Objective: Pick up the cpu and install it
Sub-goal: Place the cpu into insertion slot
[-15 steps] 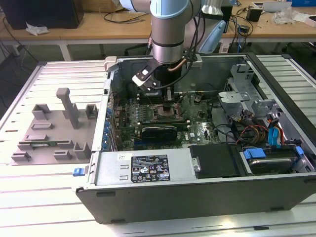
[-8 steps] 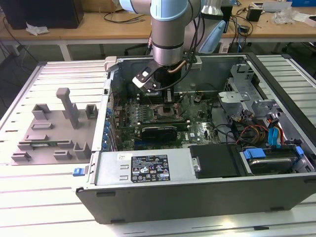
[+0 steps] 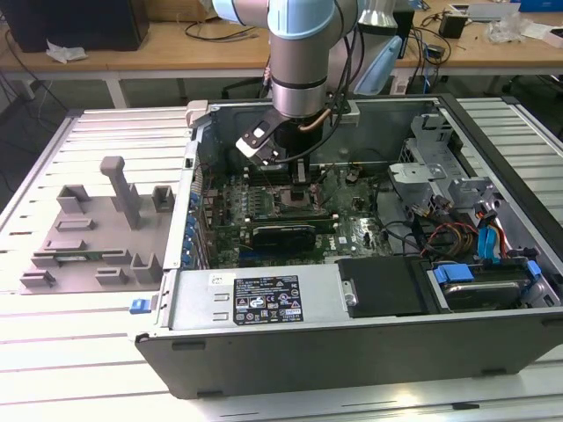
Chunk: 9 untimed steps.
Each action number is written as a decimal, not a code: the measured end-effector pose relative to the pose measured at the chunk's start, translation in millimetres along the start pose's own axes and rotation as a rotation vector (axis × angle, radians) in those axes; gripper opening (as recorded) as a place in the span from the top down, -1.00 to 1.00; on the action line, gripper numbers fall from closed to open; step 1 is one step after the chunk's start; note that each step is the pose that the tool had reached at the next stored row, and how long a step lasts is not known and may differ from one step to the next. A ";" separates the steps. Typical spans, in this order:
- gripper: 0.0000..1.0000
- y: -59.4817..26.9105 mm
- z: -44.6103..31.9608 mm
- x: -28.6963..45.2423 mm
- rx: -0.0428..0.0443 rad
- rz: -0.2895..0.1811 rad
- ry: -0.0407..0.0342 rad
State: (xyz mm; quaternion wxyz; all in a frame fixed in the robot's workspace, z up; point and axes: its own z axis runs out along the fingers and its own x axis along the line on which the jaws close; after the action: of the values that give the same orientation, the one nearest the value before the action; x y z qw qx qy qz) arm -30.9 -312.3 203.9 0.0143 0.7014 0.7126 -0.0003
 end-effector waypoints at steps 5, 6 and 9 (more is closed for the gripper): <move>0.79 0.0 0.3 0.0 0.0001 0.000 0.0005; 0.79 0.0 0.4 0.0 0.0001 0.000 0.0007; 0.79 0.2 -2.2 0.3 -0.0009 0.000 0.0022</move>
State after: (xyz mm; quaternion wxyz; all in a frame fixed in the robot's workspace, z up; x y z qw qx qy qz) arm -30.7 -312.0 206.1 0.0138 0.7014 0.7126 0.0007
